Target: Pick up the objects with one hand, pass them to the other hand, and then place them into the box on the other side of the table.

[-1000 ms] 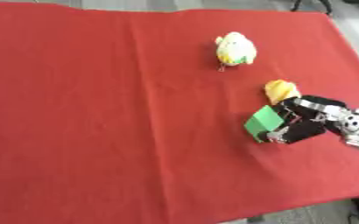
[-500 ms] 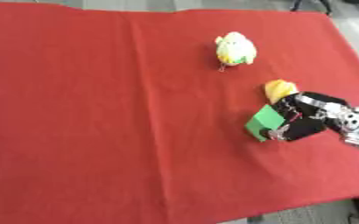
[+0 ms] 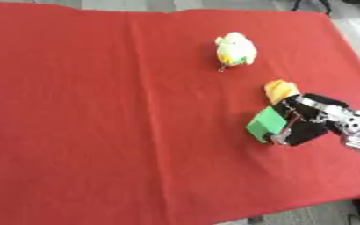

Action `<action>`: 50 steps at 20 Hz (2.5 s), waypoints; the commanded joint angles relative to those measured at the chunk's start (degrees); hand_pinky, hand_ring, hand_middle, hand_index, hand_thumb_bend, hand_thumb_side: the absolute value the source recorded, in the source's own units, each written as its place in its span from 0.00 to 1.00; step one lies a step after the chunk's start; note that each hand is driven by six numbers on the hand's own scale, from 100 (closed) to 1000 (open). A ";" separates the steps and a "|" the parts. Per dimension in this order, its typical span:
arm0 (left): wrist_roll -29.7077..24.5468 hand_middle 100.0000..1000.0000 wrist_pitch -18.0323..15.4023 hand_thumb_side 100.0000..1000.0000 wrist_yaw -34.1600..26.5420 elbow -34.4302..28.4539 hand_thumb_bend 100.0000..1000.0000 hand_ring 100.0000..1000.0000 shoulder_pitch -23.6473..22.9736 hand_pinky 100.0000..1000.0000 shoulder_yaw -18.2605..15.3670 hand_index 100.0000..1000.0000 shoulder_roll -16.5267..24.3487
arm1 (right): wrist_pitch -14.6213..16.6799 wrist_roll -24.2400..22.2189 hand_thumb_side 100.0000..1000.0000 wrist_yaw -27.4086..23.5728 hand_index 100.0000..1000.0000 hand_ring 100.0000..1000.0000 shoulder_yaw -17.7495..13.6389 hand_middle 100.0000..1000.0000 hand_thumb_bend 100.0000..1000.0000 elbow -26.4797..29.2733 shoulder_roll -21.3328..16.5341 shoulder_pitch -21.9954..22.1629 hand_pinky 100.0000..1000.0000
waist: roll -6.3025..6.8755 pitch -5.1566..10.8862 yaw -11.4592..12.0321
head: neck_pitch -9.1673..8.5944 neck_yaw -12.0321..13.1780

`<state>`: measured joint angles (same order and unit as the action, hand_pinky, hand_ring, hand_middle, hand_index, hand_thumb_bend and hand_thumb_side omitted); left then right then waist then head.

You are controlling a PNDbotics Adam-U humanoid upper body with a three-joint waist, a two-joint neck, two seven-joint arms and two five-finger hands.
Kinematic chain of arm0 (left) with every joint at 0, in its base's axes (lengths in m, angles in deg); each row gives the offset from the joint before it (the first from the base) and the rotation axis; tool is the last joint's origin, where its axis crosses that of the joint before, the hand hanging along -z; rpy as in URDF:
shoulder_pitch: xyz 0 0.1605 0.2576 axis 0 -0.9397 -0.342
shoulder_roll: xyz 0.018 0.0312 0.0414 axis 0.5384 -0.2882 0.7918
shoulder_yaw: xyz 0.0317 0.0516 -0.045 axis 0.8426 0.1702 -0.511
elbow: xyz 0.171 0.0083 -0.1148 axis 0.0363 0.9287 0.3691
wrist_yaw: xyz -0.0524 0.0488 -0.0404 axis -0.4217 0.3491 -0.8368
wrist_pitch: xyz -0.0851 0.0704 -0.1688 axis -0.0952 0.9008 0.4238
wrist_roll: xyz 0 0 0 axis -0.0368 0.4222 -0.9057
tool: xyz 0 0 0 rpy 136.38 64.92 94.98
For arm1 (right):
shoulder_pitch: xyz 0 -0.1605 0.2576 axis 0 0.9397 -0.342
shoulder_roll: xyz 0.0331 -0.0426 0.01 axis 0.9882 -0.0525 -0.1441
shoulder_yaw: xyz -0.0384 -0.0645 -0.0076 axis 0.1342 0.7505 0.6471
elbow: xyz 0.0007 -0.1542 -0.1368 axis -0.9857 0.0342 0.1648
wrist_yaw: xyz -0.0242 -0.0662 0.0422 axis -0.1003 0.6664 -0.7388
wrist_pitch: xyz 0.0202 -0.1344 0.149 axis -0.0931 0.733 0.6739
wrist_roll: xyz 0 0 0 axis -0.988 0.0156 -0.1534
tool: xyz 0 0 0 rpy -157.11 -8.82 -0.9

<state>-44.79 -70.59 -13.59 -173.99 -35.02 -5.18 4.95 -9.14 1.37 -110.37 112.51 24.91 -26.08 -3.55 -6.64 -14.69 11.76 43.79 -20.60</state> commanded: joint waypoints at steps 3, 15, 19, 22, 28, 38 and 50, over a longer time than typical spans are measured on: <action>-0.27 0.70 -0.04 0.70 -0.22 -0.69 0.03 0.76 0.74 1.00 -0.05 0.66 0.94 | 1.36 1.38 0.00 -0.22 0.61 0.57 -0.21 0.43 0.19 0.18 -0.87 0.39 0.63 | 0.57 -0.34 -0.13 | 0.33 -0.12; -0.29 0.70 -0.01 0.70 -0.11 -0.63 0.03 0.76 0.43 1.00 -0.08 0.66 1.21 | 3.70 3.86 0.00 -0.75 0.57 0.57 -1.62 0.39 0.17 0.18 -0.90 0.98 0.63 | 0.53 -0.09 -0.73 | 0.33 0.21; -0.28 0.70 -0.05 0.70 -0.09 -0.65 0.03 0.76 0.37 1.00 -0.13 0.66 1.25 | 4.46 4.68 0.00 -0.34 0.56 0.57 -2.90 0.38 0.17 0.18 -1.11 1.42 0.63 | 0.57 -0.05 -0.93 | 0.33 0.51; -0.29 0.71 -0.08 0.69 -0.08 -0.68 0.03 0.76 0.38 1.00 -0.13 0.66 1.27 | 4.87 5.48 0.00 0.30 0.56 0.57 -3.60 0.37 0.17 0.18 -1.34 1.65 0.63 | 0.64 -0.08 -1.03 | 0.33 0.58; -0.40 0.71 -0.10 0.69 -0.10 -0.70 0.02 0.77 0.42 1.00 -0.01 0.66 1.25 | 6.29 6.46 0.00 1.98 0.55 0.56 -4.73 0.37 0.17 0.18 -1.87 0.23 0.63 | 0.88 -0.15 -1.05 | 0.33 0.51; -1.25 0.71 -0.26 0.65 -0.58 -1.54 0.00 0.77 2.54 1.00 0.50 0.66 0.08 | 8.49 8.91 0.00 5.11 0.55 0.53 -4.85 0.35 0.13 0.18 -2.59 -4.02 0.65 | 1.73 -0.38 -0.47 | 0.33 -0.14; -2.47 0.71 -0.31 0.60 -1.42 -2.55 0.00 0.77 6.08 1.00 1.54 0.66 1.47 | 6.78 8.88 0.00 5.06 0.55 0.50 -5.04 0.33 0.11 0.18 -1.86 -13.26 0.64 | 2.94 0.08 1.14 | 0.33 -0.68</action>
<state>-47.02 -70.82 -14.63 -175.27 -29.92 -3.68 4.55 -2.01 10.26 -105.32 108.62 24.91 -26.17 -16.16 -4.63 -15.04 12.93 43.80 -21.03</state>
